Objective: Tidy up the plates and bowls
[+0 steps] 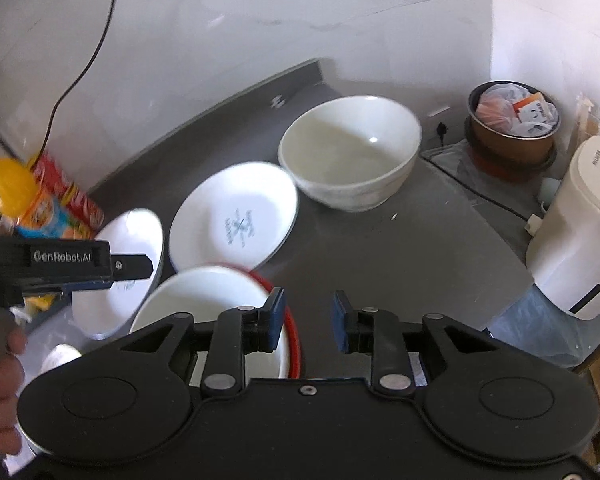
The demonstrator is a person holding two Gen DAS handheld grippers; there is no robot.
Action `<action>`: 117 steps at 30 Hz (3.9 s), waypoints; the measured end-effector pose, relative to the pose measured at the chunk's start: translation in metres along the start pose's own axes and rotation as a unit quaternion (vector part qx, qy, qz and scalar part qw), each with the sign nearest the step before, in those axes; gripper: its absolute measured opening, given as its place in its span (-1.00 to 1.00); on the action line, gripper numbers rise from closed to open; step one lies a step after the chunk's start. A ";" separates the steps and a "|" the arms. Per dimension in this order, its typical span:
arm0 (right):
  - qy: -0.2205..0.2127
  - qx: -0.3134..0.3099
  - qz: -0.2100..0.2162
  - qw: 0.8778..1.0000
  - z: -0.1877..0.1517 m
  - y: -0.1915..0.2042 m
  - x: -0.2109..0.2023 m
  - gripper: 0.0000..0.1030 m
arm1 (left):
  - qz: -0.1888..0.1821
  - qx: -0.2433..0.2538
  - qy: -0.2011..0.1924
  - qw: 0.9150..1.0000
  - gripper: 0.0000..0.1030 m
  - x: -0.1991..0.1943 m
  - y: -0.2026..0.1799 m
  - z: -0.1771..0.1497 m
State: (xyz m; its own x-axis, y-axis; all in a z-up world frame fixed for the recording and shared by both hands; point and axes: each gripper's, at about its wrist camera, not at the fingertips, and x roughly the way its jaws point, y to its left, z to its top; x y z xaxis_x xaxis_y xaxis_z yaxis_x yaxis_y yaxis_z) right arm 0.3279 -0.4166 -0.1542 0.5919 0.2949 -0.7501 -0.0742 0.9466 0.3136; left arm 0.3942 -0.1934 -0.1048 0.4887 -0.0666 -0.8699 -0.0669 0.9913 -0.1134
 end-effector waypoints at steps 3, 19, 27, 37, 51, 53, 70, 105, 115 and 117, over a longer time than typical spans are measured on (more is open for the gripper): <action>-0.015 0.020 -0.012 1.000 0.009 -0.010 -0.001 -0.09 | -0.006 0.012 -0.004 1.000 0.10 0.006 -0.008 0.011; -0.059 0.069 -0.050 0.995 0.054 -0.049 0.029 0.14 | -0.035 0.048 0.003 0.998 0.13 0.062 -0.051 0.069; -0.052 0.096 -0.038 0.993 0.068 -0.072 0.054 -0.03 | -0.042 0.051 0.010 0.998 0.12 0.095 -0.069 0.085; -0.020 0.120 -0.028 0.992 0.076 -0.083 0.091 -0.45 | -0.046 0.033 0.027 0.998 -0.34 0.134 -0.076 0.097; -0.010 0.108 -0.042 0.993 0.081 -0.079 0.107 -0.64 | -0.060 0.032 0.030 0.997 -0.89 0.148 -0.084 0.097; -0.015 0.105 -0.040 0.994 0.081 -0.078 0.102 -0.64 | -0.062 0.035 0.027 0.997 -0.89 0.144 -0.082 0.098; -0.050 0.066 -0.019 0.996 0.075 -0.061 0.046 -0.64 | -0.065 0.031 -0.003 0.997 -0.89 0.078 -0.074 0.086; -0.059 -0.005 0.069 0.996 0.004 0.000 -0.054 -0.62 | -0.034 -0.049 -0.052 0.997 -0.88 -0.049 -0.010 -0.013; -0.034 -0.030 0.075 0.996 -0.019 0.013 -0.051 -0.62 | -0.018 -0.069 -0.029 0.997 -0.88 -0.049 0.012 -0.046; -0.028 -0.033 0.075 0.996 -0.023 0.015 -0.051 -0.62 | -0.017 -0.073 -0.025 0.997 -0.88 -0.049 0.015 -0.052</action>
State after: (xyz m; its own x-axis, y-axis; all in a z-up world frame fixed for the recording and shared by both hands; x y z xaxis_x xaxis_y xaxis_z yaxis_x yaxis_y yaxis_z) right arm 0.2785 -0.4145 -0.1247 0.6145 0.4274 -0.6631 -0.2171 0.8997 0.3787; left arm 0.3239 -0.1809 -0.0888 0.5348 -0.0905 -0.8401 -0.1737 0.9612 -0.2141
